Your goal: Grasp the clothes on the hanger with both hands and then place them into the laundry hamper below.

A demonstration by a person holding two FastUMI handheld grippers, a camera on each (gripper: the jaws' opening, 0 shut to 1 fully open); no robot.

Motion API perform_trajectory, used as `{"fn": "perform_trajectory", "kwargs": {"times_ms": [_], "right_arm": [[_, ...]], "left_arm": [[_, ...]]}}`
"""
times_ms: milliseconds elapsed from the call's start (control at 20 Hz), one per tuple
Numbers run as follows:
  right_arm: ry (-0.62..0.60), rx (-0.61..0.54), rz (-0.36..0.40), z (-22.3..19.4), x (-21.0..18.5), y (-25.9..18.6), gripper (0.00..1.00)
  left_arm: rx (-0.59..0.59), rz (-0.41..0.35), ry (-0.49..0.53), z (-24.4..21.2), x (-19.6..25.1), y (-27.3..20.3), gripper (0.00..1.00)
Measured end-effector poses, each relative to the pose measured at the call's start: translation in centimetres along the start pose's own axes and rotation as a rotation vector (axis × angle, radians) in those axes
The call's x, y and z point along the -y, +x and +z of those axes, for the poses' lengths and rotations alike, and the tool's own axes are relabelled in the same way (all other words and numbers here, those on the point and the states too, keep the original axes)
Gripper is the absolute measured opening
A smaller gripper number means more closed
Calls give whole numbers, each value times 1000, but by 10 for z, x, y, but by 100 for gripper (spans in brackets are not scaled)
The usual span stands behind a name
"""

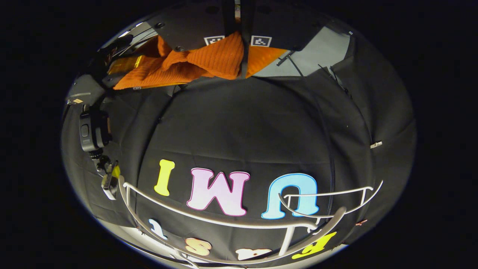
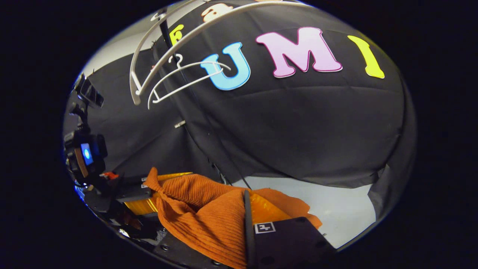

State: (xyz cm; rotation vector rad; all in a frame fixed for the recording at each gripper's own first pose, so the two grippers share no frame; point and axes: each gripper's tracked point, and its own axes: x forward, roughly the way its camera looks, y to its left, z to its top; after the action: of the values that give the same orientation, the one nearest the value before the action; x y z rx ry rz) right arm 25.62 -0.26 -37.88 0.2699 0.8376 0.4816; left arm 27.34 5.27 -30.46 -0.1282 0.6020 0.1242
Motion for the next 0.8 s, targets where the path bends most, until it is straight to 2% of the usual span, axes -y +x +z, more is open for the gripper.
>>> {"fn": "perform_trajectory", "kwargs": {"times_ms": [150, 200, 300, 400, 500, 550, 600, 800], "right_arm": [[-51, -66, -16, -13, -2, -7, 17], [-70, -89, -27, -26, 0, 5, 27], [-108, -135, -66, -37, 9, 6, 30], [-141, -163, -108, -47, 23, 9, 58], [-126, -160, -109, -46, 26, 2, 86], [-115, -156, -111, -44, 26, 1, 89], [-109, -153, -118, -43, 28, -1, 99], [-103, -148, -134, -43, 32, -4, 99]], "left_arm": [[-108, 11, -14, -30, -2, 4, 13], [-139, 15, -20, -38, -3, 4, 14], [-199, 14, -35, -52, -2, 7, 17], [-259, 44, -1, -64, -13, 7, 52], [-269, 81, 37, -67, -26, 6, 87], [-264, 91, 45, -66, -28, 5, 96], [-262, 95, 48, -68, -30, 6, 97], [-230, 81, 43, -62, -26, 3, 97]]}}
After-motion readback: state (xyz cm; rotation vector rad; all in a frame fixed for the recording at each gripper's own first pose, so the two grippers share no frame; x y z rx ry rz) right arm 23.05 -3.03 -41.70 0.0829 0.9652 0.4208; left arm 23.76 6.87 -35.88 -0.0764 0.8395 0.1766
